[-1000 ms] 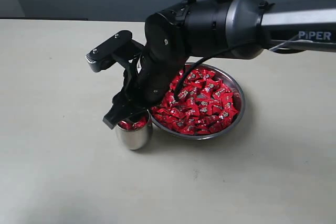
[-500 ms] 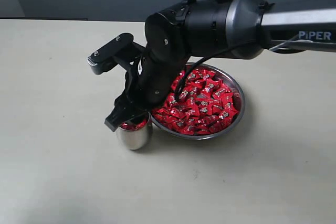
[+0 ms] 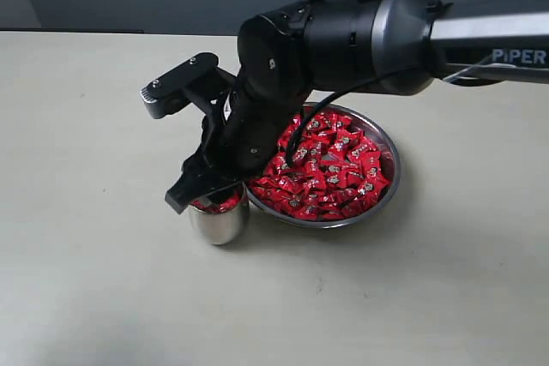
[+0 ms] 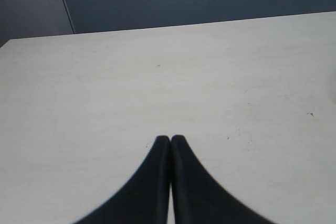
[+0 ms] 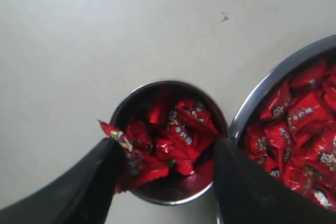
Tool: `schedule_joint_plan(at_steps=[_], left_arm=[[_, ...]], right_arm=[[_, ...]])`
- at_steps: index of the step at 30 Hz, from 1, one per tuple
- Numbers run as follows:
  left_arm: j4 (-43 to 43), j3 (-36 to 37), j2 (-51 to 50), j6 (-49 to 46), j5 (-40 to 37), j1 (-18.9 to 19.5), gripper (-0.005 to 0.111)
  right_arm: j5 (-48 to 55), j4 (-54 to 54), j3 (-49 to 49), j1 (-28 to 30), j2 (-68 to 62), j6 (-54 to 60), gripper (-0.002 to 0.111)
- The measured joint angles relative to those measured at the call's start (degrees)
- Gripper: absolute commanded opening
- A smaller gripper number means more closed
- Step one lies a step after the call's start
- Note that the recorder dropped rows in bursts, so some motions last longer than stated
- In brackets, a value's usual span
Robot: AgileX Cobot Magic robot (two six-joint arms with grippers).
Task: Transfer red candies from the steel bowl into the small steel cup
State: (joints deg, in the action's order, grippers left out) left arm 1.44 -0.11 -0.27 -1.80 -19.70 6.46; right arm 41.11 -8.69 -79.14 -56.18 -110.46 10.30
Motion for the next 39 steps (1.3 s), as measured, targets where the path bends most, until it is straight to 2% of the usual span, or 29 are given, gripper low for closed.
schedule_joint_plan(at_steps=[9,39], left_arm=[[0.00,0.00,0.00,0.00,0.00,0.00,0.000],[0.00,0.00,0.00,0.00,0.00,0.00,0.000]], right_arm=[[-0.31,8.69,0.00,0.00,0.00,-4.96,0.053],[-0.34,8.69,0.00,-0.37,0.13,-6.45,0.052]])
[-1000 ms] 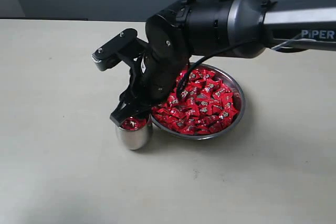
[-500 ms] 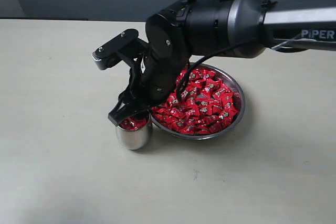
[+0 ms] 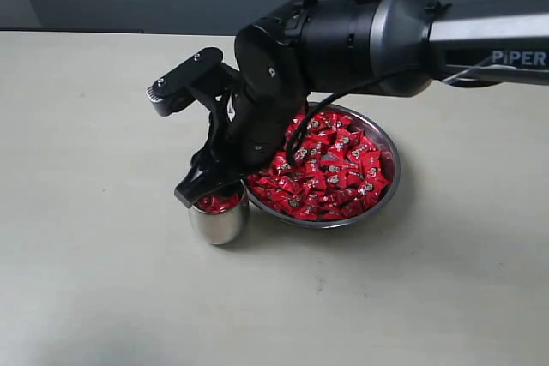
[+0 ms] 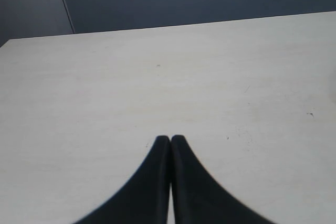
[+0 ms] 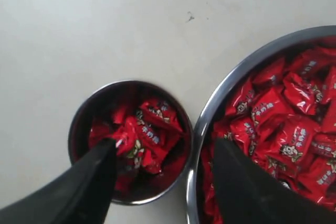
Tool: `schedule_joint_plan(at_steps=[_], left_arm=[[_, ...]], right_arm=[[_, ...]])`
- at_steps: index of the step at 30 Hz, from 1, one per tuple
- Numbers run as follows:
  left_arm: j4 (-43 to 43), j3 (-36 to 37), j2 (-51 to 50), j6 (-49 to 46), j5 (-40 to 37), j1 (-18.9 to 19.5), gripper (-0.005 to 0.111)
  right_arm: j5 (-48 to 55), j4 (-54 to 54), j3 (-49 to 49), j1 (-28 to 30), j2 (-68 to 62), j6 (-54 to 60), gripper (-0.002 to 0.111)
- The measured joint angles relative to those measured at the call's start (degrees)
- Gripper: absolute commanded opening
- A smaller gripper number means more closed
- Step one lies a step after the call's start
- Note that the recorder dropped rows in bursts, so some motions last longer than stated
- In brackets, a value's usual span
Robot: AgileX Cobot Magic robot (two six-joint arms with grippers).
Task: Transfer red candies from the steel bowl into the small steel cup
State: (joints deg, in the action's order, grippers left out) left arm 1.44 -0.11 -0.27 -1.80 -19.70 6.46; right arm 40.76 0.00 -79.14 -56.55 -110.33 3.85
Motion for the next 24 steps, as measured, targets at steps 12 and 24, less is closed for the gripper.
schedule_joint_plan(at_steps=[12,24], left_arm=[[0.00,0.00,0.00,0.00,0.00,0.00,0.000],[0.00,0.00,0.00,0.00,0.00,0.00,0.000]], right_arm=[[0.09,-1.40,0.00,0.00,0.24,-0.28,0.047],[-0.91,0.00,0.00,0.58,0.24,-0.77,0.058]])
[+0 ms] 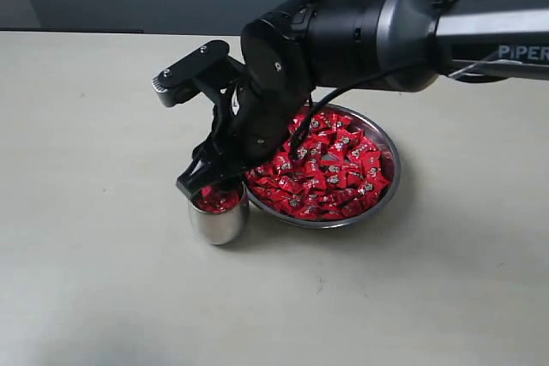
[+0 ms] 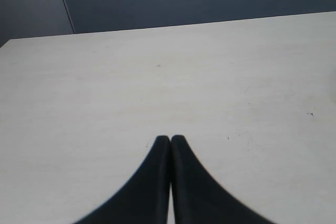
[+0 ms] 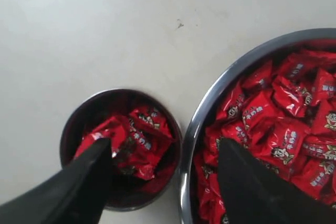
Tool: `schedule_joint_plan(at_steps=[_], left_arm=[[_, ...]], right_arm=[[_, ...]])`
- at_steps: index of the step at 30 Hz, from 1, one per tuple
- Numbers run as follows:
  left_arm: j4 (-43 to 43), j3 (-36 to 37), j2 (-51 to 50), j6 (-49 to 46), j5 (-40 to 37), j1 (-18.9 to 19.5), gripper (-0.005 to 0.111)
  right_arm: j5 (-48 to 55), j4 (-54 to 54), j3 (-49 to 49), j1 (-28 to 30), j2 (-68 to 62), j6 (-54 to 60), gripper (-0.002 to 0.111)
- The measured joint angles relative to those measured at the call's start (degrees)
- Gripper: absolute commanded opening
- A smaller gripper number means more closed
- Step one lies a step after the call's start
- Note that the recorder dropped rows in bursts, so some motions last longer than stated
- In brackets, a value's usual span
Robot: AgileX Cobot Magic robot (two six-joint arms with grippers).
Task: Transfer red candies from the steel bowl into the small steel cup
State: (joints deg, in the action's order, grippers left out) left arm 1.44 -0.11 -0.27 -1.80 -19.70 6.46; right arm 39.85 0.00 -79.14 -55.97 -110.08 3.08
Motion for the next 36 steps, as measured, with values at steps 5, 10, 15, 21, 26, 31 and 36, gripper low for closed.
schedule_joint_plan(at_steps=[5,10,15,21,26,31,36], left_arm=[[0.00,0.00,0.00,0.00,0.00,0.00,0.000],[0.00,0.00,0.00,0.00,0.00,0.00,0.000],[0.00,0.00,0.00,0.00,0.00,0.00,0.000],[0.00,0.00,0.00,0.00,0.00,0.00,0.000],[0.00,0.00,0.00,0.00,0.00,0.00,0.000],[0.00,0.00,0.00,0.00,0.00,0.00,0.000],[0.00,0.00,0.00,0.00,0.00,0.00,0.000]], right_arm=[[-0.21,0.00,0.00,0.00,0.00,-0.10,0.058],[-0.19,0.32,0.00,0.00,0.00,-0.10,0.058],[-0.60,0.00,0.00,-0.21,-0.24,0.69,0.058],[-0.33,0.33,0.00,-0.21,-0.47,0.69,0.058],[-0.33,0.43,0.00,-0.21,-0.47,0.69,0.058],[-0.33,0.00,0.00,-0.21,-0.47,0.86,0.058],[-0.68,-0.39,0.00,-0.21,-0.47,1.00,0.058]])
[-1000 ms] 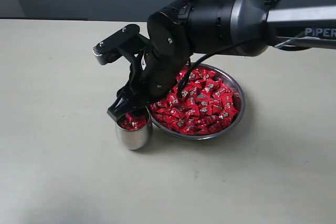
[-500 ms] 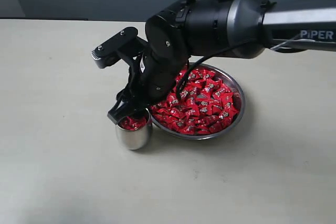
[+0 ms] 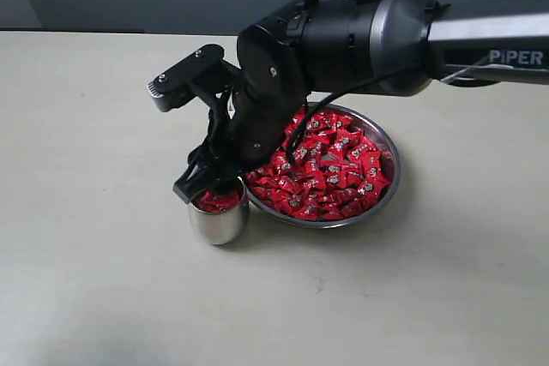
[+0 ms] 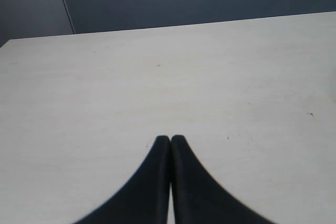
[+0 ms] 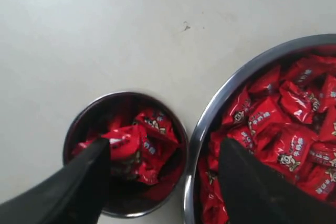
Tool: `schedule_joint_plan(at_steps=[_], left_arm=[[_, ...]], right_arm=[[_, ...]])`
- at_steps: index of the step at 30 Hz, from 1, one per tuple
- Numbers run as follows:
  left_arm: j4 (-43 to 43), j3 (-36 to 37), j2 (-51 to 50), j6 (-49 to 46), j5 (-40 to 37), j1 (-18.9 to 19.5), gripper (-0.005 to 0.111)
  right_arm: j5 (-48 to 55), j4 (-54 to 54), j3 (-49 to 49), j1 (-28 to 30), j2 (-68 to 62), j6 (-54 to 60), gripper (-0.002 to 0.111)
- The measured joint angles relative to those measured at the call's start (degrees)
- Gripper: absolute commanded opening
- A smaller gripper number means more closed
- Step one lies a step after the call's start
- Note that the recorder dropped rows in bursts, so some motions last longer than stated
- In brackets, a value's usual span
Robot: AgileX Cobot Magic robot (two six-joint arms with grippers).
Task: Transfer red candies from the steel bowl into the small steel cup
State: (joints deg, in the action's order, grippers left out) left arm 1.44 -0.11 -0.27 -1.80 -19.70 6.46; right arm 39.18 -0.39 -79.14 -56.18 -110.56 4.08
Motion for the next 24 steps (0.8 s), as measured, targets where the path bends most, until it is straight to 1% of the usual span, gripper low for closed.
schedule_joint_plan(at_steps=[20,24], left_arm=[[0.00,0.00,0.00,0.00,0.00,0.00,0.000],[0.00,0.00,0.00,0.00,0.00,0.00,0.000]], right_arm=[[-0.86,-0.22,0.00,0.00,-2.24,-0.87,0.058],[-0.03,-3.58,0.00,0.00,-2.24,-0.87,0.058]])
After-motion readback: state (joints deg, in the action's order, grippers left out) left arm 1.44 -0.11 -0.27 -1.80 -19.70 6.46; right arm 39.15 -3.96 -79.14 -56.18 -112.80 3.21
